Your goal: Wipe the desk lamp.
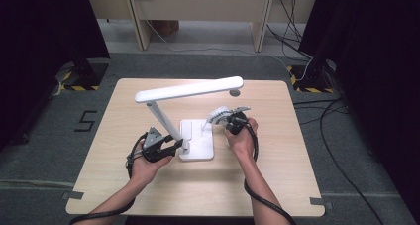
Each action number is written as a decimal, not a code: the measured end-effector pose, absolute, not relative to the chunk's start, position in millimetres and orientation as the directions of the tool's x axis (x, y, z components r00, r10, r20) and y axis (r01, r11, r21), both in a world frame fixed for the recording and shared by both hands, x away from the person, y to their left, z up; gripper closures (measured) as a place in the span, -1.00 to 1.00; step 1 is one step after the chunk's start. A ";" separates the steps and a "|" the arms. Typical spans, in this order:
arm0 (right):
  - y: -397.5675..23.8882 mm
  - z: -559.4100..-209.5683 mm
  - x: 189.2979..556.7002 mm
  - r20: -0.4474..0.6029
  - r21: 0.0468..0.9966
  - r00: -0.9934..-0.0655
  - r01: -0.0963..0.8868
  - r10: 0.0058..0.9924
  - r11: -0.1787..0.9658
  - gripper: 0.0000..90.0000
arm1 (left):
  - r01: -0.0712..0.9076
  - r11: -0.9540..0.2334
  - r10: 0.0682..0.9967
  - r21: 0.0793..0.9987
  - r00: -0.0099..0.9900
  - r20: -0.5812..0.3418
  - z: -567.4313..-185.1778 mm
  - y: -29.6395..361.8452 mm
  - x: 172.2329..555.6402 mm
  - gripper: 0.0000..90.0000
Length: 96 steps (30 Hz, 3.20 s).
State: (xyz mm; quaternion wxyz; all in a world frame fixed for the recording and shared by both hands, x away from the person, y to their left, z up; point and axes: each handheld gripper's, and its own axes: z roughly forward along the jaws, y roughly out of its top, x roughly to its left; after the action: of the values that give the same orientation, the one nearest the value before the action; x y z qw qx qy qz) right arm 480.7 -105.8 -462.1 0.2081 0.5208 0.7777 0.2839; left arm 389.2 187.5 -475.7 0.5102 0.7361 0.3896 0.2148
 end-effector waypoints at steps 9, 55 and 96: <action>-146.1 -455.8 472.9 -0.047 0.667 -0.309 0.699 0.950 0.260 0.77 | 0.352 -0.172 0.793 0.920 0.604 -0.083 -475.2 186.7 389.1 0.26; -172.3 -485.1 452.5 -0.034 0.636 -0.360 0.712 0.932 0.298 0.71 | 0.346 -0.165 0.795 0.924 0.601 -0.083 -474.4 187.1 387.8 0.25; -68.7 -501.8 423.1 0.066 0.648 -0.547 0.659 0.834 0.382 0.80 | 0.354 -0.137 0.816 0.925 0.569 -0.097 -473.0 193.1 388.3 0.43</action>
State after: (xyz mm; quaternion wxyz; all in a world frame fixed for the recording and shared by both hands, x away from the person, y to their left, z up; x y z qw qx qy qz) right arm 423.1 -68.7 -501.8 0.1372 0.4555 0.8198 0.3189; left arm 388.3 193.1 -473.0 0.5163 0.7198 0.4063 0.2240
